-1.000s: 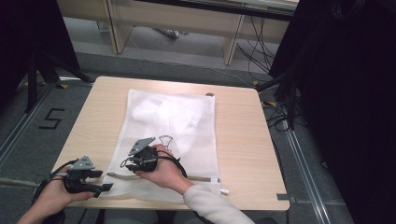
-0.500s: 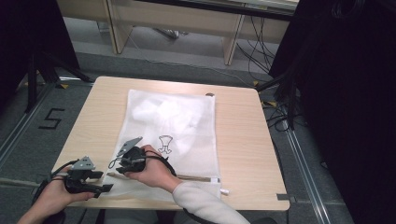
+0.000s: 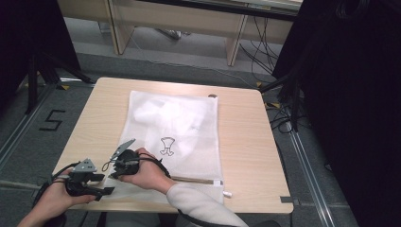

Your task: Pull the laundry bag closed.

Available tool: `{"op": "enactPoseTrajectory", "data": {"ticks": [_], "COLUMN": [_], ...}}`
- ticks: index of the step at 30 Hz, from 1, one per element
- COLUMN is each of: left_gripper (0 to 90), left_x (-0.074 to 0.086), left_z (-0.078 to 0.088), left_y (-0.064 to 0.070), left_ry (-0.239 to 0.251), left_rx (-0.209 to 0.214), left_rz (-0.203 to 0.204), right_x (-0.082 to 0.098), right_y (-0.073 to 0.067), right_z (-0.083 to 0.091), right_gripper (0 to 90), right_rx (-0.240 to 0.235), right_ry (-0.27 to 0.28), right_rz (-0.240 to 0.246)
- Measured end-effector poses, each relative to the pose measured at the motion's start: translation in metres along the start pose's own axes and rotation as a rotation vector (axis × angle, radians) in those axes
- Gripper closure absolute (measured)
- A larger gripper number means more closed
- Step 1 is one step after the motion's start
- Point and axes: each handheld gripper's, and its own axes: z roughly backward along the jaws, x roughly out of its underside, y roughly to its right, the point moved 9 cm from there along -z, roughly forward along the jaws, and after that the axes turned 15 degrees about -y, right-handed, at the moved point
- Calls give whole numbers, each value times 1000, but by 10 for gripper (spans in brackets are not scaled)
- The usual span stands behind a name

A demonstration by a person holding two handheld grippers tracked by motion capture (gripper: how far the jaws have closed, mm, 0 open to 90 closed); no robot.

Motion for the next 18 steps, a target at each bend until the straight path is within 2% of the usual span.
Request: {"op": "enactPoseTrajectory", "data": {"ticks": [2,3,4,5,6,8,11,13,14,16,17,18], "left_gripper": [315,315,316,316,316,316,316,316,316,316,316,316], "left_x": [0,0,0,0,0,0,0,0,0,0,0,0], "left_z": [0,0,0,0,-1,-1,-1,-1,-1,-1,-1,-1], "left_y": [0,0,0,0,1,1,1,1,1,1,1,1], "left_ry": [-1,-1,4,3,2,1,1,0,1,1,1,0], "left_rx": [0,0,0,-2,4,4,6,6,7,7,7,8], "left_rz": [1,0,6,5,19,16,14,14,15,16,16,16], "right_x": [0,-1,-1,-3,-4,-3,-5,-4,-5,-4,-2,-3], "right_y": [2,0,0,1,-1,-2,0,-2,0,-1,-3,0], "right_z": [-1,-2,-3,-5,-6,-7,-10,-11,-12,-13,-14,-15], "right_gripper": [734,734,734,738,740,744,752,757,758,758,757,761], "right_rx": [8,-8,0,4,-7,-12,-7,-22,-10,-18,-30,-22], "right_ry": [-8,-1,-12,-9,-7,-24,-21,-31,-30,-34,-52,-35], "right_rz": [7,-1,-5,13,1,-3,17,-15,0,-6,-46,-9]}}
